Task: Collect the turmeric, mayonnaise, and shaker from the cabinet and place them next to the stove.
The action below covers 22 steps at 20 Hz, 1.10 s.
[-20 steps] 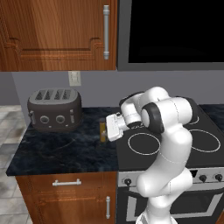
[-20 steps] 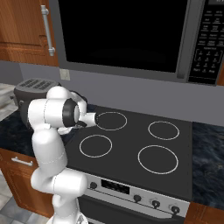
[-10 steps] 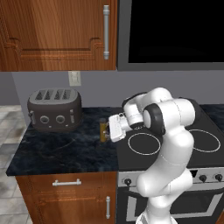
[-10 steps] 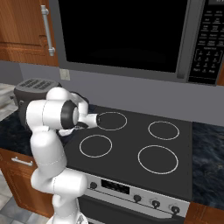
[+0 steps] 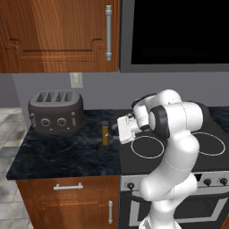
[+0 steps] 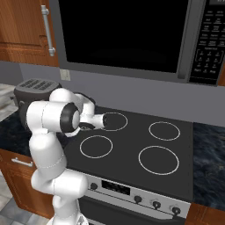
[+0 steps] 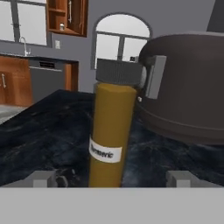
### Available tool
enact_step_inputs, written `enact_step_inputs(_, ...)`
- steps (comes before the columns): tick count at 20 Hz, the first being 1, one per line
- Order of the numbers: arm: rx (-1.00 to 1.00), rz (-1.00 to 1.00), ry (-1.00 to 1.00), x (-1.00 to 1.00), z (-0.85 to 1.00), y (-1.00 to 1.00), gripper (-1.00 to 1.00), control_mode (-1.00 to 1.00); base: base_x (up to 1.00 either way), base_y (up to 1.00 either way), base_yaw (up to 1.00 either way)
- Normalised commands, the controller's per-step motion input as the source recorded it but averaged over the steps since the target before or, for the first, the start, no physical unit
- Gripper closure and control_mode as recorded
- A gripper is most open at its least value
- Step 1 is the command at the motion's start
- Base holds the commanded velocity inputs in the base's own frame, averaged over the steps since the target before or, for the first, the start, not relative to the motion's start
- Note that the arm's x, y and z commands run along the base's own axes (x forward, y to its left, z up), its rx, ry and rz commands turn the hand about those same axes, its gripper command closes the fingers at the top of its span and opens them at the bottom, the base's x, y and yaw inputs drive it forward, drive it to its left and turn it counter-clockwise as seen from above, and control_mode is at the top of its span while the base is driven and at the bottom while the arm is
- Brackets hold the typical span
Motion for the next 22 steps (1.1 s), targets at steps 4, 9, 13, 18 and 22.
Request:
enact_step_inputs(4,0.02,0.0,0.0,-0.37,0.37,-0.09,-1.0,-1.0,0.0,0.0,0.0)
enact_step_inputs(9,0.02,-0.01,0.0,-0.58,0.65,0.0,-1.0,-1.0,0.0,0.0,0.0)
enact_step_inputs(13,0.02,-0.04,0.0,-0.68,0.77,0.0,-1.0,-1.0,0.0,0.0,0.0)
enact_step_inputs(18,0.02,-0.08,0.04,-0.79,0.83,0.0,-1.0,-1.0,0.0,0.0,0.0)
enact_step_inputs(22,0.01,-0.14,0.12,-0.85,0.84,0.0,-1.0,-1.0,0.0,0.0,0.0)
